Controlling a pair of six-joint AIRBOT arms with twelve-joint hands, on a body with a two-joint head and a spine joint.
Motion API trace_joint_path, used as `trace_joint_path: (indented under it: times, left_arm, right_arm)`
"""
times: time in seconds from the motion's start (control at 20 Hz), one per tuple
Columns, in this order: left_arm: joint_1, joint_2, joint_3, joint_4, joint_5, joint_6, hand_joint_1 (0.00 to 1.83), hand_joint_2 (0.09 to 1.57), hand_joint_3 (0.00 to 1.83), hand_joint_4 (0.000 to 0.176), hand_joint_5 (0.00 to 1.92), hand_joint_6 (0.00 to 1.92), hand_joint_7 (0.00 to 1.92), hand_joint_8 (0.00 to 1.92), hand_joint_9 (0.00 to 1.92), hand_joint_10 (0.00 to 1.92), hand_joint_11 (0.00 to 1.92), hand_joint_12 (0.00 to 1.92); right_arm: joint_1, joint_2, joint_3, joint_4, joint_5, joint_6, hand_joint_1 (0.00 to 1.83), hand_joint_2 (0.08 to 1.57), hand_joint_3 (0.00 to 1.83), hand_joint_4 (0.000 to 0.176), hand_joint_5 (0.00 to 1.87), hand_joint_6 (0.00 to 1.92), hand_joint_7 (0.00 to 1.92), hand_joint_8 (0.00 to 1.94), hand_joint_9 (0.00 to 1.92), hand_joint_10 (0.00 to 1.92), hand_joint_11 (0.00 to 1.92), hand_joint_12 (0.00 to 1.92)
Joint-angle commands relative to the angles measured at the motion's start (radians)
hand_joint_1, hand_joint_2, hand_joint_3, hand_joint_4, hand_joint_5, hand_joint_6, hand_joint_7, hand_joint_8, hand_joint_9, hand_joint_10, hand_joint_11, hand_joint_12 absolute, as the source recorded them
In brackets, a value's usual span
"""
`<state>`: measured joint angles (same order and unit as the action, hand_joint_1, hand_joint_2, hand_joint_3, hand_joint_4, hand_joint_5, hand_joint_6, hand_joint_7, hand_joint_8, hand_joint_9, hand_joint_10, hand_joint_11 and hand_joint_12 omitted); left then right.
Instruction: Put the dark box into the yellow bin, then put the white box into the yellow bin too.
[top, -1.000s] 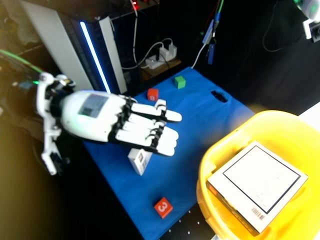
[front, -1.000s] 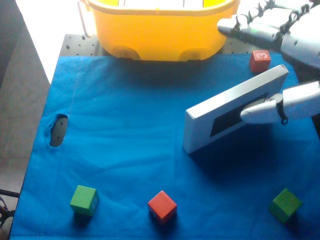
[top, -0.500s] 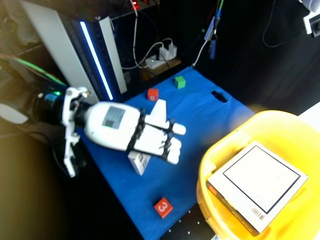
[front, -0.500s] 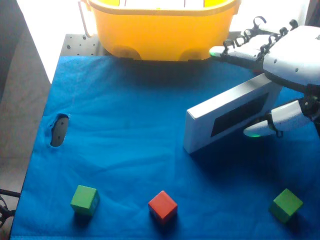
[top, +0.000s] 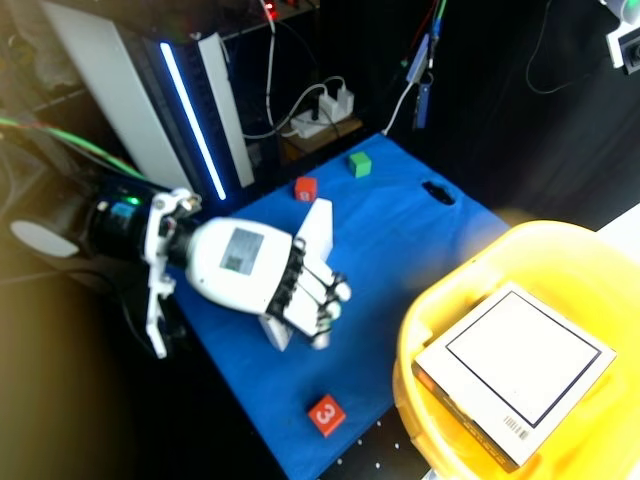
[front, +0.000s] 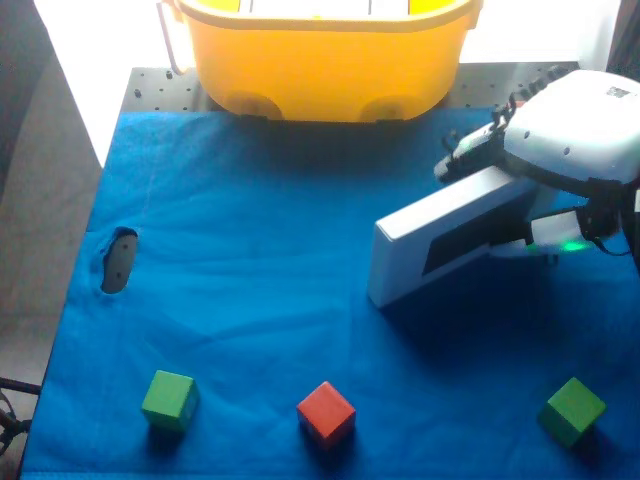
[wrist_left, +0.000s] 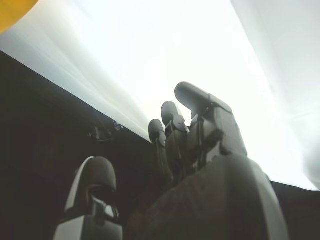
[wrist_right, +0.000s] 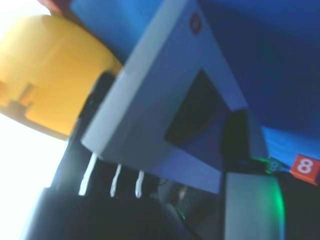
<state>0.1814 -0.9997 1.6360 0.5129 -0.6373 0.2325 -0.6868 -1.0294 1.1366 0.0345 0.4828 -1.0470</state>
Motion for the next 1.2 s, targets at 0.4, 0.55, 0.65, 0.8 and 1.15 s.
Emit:
trace_joint_path:
  times: [0.4, 0.55, 0.65, 0.8, 1.15]
  left_arm:
    - [-0.007, 0.008, -0.001, -0.046, -0.08, 0.015, 0.5, 1.31, 0.0, 0.068, 0.39, 0.02, 0.38, 0.01, 0.06, 0.75, 0.0, 1.63]
    - [0.0, 0.008, -0.002, -0.046, -0.075, 0.017, 0.5, 1.31, 0.0, 0.068, 0.39, 0.02, 0.38, 0.01, 0.07, 0.75, 0.0, 1.63]
    - [0.01, 0.007, -0.003, -0.072, -0.079, 0.031, 0.5, 1.31, 0.0, 0.068, 0.39, 0.02, 0.38, 0.01, 0.07, 0.75, 0.0, 1.63]
    - [0.024, 0.007, -0.003, -0.085, -0.079, 0.039, 0.99, 0.94, 0.0, 0.089, 0.36, 0.01, 0.28, 0.0, 0.12, 0.31, 0.0, 0.95]
    - [0.046, 0.002, -0.003, -0.1, -0.07, 0.062, 0.98, 0.8, 0.01, 0.119, 0.28, 0.0, 0.15, 0.0, 0.13, 0.0, 0.0, 0.55]
  right_arm:
    - [0.044, -0.032, 0.012, 0.034, 0.159, 0.002, 1.29, 1.05, 0.0, 0.0, 1.04, 0.69, 1.24, 0.75, 1.38, 0.59, 1.09, 1.32]
    - [0.084, -0.021, 0.004, 0.015, 0.167, 0.002, 1.29, 1.06, 0.0, 0.0, 1.04, 0.67, 1.2, 0.83, 1.27, 0.79, 1.07, 1.35]
    - [0.109, -0.013, -0.001, 0.007, 0.174, 0.002, 1.28, 1.07, 0.0, 0.0, 1.04, 0.65, 1.16, 0.92, 1.21, 0.91, 1.01, 1.46]
    - [0.158, -0.009, -0.002, -0.021, 0.182, 0.002, 1.29, 1.06, 0.0, 0.0, 1.08, 0.59, 1.19, 0.87, 1.2, 0.86, 1.0, 1.41]
    - [0.297, -0.003, -0.002, -0.107, 0.184, 0.002, 1.28, 1.05, 0.0, 0.0, 1.08, 0.64, 1.22, 0.78, 1.21, 0.73, 0.98, 1.34]
